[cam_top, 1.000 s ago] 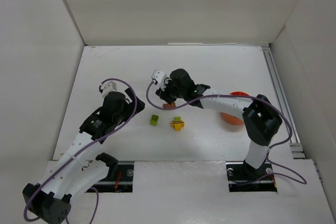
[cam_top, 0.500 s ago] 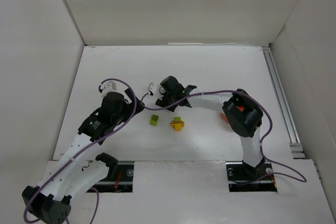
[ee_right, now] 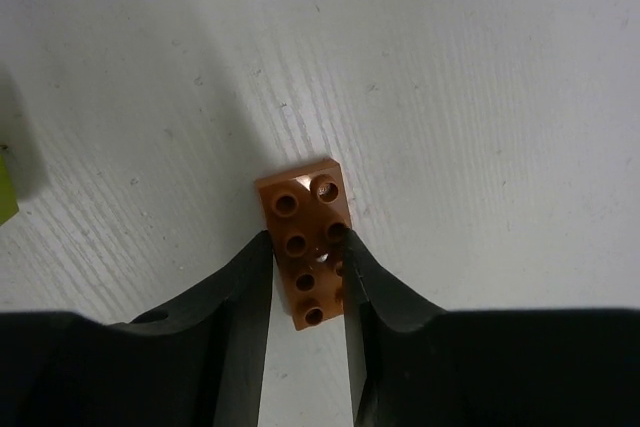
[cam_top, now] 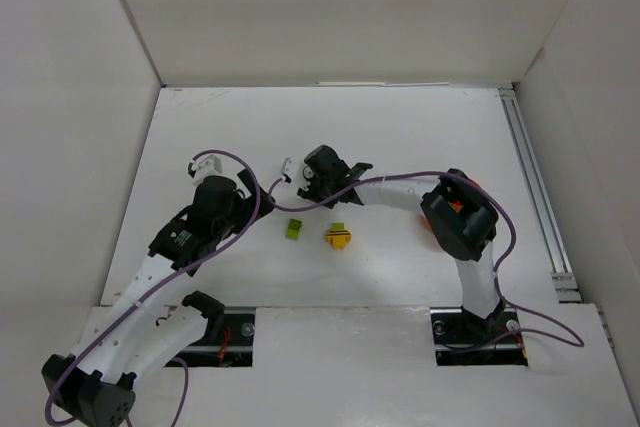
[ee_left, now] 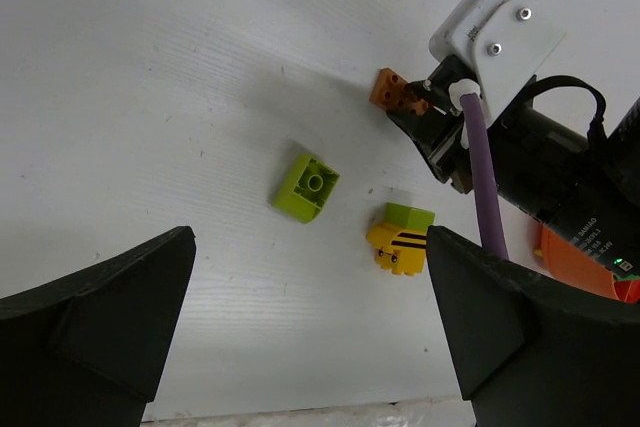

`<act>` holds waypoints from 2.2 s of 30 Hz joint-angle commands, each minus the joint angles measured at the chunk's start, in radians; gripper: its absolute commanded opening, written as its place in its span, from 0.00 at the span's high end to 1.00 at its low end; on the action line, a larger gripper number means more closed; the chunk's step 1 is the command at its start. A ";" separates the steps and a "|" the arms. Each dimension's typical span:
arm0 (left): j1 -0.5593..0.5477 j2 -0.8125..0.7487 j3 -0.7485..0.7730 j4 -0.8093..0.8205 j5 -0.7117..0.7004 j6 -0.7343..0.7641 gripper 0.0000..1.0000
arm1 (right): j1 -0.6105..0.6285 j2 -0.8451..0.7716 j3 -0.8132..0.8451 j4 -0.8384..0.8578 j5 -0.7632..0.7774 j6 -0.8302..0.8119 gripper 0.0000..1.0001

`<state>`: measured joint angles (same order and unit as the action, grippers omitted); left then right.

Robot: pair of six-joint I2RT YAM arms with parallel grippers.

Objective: Sort the legos into containers by color

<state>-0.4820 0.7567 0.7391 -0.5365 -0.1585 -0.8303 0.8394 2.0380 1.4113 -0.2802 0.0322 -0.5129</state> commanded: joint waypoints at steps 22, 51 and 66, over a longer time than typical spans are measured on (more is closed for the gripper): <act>0.002 -0.011 0.003 0.036 -0.010 0.008 0.00 | -0.014 -0.083 0.035 0.035 -0.088 0.126 0.54; 0.002 -0.013 0.003 0.018 -0.010 0.008 0.00 | -0.005 0.085 0.132 -0.016 0.078 0.128 0.39; 0.002 -0.013 0.022 0.009 -0.019 0.008 0.00 | -0.089 0.005 0.089 0.036 -0.214 0.169 0.86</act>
<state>-0.4820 0.7448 0.7391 -0.5285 -0.1658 -0.8307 0.7738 2.1040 1.5139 -0.2745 -0.0715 -0.3767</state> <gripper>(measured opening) 0.997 0.371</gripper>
